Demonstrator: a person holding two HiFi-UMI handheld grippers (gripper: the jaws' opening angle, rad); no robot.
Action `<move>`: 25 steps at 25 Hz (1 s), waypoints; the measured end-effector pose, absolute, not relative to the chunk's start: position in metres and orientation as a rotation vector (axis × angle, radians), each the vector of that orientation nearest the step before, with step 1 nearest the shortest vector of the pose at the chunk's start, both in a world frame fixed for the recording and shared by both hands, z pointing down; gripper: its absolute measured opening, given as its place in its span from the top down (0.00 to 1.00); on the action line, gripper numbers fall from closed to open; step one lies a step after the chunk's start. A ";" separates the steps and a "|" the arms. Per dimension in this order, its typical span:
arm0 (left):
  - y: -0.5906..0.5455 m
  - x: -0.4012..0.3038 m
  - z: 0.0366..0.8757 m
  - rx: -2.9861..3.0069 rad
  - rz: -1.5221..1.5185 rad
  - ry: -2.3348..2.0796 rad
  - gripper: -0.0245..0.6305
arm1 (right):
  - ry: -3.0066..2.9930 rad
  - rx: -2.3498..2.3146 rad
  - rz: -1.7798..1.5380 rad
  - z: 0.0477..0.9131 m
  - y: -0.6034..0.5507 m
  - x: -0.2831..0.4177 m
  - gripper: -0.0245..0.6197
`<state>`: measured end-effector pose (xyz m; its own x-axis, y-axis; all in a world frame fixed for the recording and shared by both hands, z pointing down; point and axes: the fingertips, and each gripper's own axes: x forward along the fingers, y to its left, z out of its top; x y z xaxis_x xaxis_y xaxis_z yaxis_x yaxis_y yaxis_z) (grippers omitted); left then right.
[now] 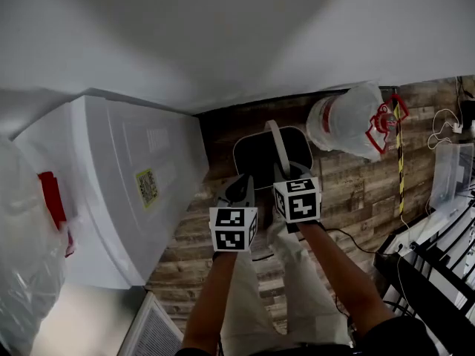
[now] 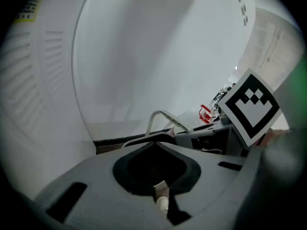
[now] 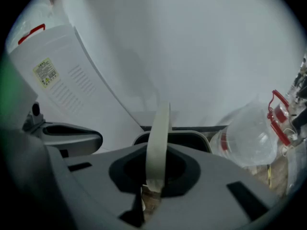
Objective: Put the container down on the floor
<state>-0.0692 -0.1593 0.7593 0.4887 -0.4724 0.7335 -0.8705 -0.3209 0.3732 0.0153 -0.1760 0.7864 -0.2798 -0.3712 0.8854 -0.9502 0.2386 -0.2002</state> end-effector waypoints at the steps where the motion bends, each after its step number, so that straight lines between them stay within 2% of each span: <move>1: -0.159 -0.069 0.764 1.959 0.660 -1.108 0.94 | -1.787 1.210 1.013 0.791 -0.177 0.015 0.91; 25: -0.175 -0.088 0.847 1.930 0.668 -1.133 0.94 | -1.695 1.196 0.984 0.884 -0.202 0.007 0.91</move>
